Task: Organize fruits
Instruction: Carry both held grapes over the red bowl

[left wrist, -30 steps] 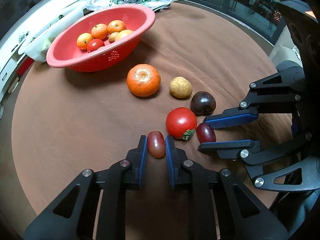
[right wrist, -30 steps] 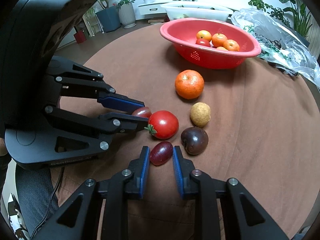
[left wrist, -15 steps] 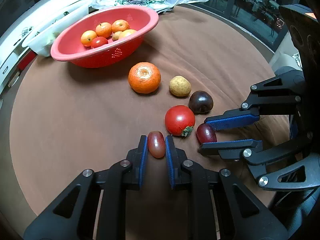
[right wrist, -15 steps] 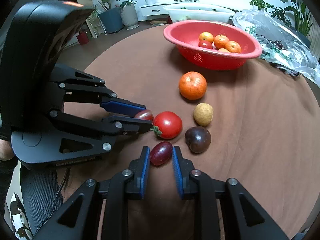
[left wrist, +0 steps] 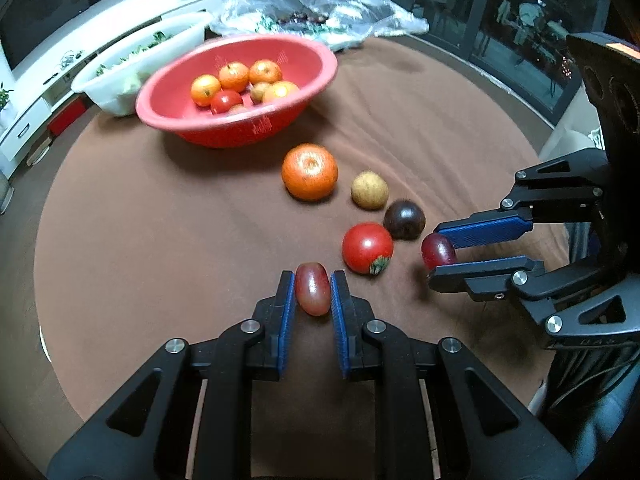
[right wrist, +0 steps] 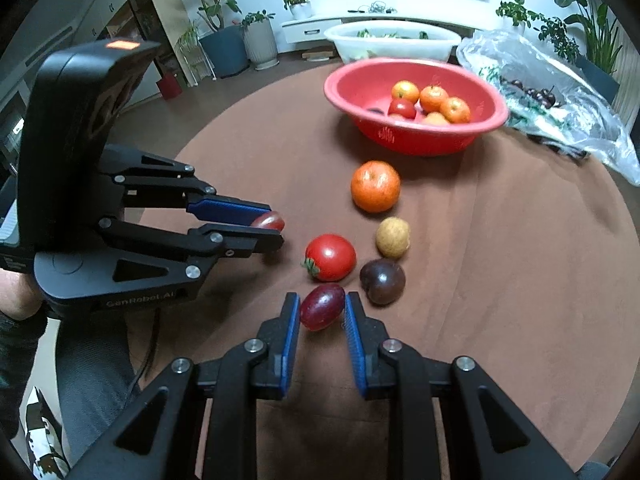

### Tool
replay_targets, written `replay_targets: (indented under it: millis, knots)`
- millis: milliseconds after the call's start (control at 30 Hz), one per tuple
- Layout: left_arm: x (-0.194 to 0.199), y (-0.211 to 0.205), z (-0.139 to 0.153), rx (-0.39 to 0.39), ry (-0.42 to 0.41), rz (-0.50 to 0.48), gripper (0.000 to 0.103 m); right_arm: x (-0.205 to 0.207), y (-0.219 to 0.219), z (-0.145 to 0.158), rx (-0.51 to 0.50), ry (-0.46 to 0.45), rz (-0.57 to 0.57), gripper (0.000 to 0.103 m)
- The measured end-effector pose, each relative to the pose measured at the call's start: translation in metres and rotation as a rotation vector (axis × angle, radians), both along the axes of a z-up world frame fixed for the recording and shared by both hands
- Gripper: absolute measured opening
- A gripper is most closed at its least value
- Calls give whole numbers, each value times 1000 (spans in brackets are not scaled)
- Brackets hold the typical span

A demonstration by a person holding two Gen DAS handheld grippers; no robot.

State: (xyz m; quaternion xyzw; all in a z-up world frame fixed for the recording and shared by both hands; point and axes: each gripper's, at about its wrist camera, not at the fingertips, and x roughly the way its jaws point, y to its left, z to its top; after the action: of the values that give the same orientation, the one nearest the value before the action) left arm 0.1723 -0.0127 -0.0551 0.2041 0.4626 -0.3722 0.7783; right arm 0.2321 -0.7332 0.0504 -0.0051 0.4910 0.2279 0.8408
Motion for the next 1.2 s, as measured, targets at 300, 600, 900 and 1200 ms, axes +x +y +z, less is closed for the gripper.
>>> replay_targets:
  millis: [300,600,900,1200]
  knots:
    - [30,1,49,-106,-70,76,16,27,-32,42,30,-80,-50,25]
    - [95,-20,77,-175,-111,192,16,101,-51,80,19,-181,-64,25]
    - [144,-57,49,-118,-126,233,16,172,-34,43,-35,-110,-42,25]
    - [167,-72,5,-69,-112,259,17,188,-25,11,-94,-63,-33,25]
